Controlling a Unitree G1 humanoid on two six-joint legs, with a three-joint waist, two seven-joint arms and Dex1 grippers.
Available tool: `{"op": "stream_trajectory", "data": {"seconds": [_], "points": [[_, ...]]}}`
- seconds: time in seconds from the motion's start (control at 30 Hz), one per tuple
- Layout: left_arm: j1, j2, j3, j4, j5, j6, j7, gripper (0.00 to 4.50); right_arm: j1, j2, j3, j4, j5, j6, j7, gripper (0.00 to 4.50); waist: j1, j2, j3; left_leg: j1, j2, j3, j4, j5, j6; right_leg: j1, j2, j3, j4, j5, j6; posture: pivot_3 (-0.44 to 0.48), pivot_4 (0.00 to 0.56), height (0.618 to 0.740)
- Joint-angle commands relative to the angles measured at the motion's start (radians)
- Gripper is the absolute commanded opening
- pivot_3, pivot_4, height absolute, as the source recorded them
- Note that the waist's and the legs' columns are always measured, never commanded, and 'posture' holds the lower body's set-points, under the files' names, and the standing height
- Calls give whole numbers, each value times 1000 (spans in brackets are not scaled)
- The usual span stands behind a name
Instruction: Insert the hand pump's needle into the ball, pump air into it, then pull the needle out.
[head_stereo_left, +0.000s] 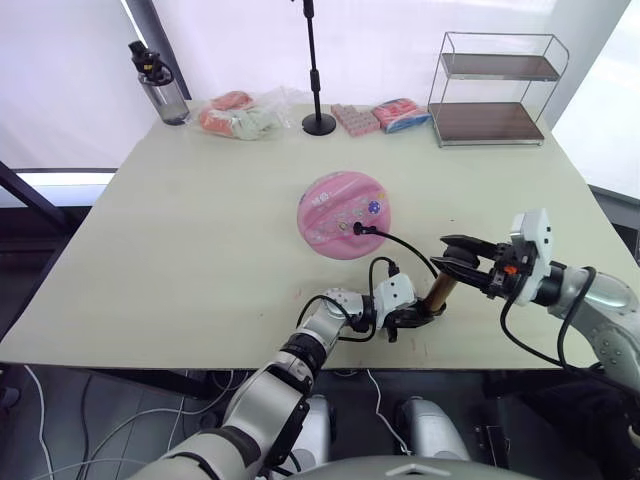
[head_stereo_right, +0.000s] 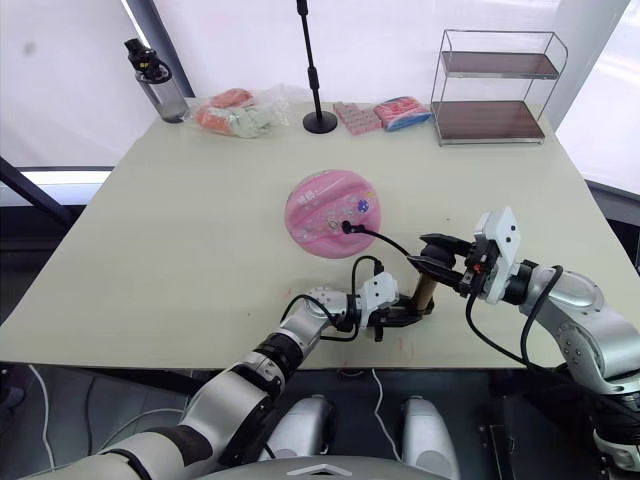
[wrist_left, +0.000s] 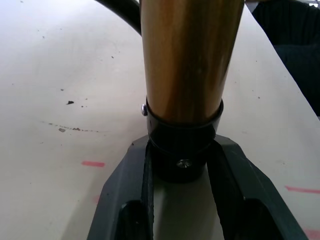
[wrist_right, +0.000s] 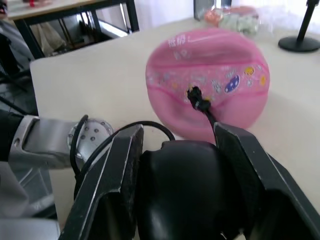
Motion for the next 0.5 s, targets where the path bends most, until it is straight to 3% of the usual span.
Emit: {"op": "stream_trajectory", "data": {"seconds": [0.03,0.3,0.5], "points": [[35,13,-17,54,29,31,-15,1068,60,-4,56,77,-87,24,4,1833,0,-3,-3,0,0,0,0,0,0,0,0,0,0,0,0,0,150,731],[32,14,-17,62,30,29,-16,1068,-101,-74,-133,-65,129,156,-9,1833,1,3,2,-1,0,-1,0,0,0,-1,0,0,0,0,0,0,150,731],[35,10,-17,62,34,28,-18,1068,-226,-199,-290,-110,332,318,-22,1833,4,9,7,-5,-2,-1,0,0,0,-2,-1,0,0,0,0,0,150,731]]}}
